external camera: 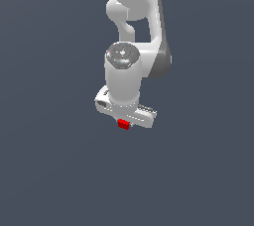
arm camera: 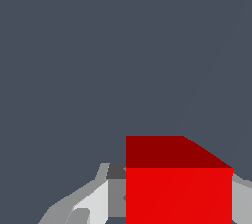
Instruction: Pick up the red cube and move it to a goal position.
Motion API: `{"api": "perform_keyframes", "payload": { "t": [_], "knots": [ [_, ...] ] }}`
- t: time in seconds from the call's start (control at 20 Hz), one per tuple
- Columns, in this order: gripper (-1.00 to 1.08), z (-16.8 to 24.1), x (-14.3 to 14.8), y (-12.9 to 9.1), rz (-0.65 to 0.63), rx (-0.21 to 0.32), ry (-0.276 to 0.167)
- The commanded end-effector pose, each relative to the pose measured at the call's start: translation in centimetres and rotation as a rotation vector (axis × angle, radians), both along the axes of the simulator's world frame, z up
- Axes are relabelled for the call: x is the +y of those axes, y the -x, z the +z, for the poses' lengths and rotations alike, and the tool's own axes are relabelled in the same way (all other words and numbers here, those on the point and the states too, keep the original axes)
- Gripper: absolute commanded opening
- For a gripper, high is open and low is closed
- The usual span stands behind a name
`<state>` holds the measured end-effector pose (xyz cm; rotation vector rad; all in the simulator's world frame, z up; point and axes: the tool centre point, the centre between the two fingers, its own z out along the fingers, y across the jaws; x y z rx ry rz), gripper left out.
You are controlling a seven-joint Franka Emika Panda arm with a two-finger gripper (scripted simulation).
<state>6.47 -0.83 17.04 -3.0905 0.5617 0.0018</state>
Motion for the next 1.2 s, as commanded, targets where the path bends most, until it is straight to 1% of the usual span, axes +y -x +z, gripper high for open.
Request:
{"api": "perform_keyframes", "payload": {
  "t": [0.0,0.8,1.15],
  "knots": [
    [-1.0,3.1,-0.1,0.5,-0.001,-0.001,0.0],
    [-1.0,21.8,-0.3,3.1,-0.001,-0.001,0.0],
    [-1.0,28.2,-0.3,3.7,-0.001,-0.001,0.001]
  ]
}}
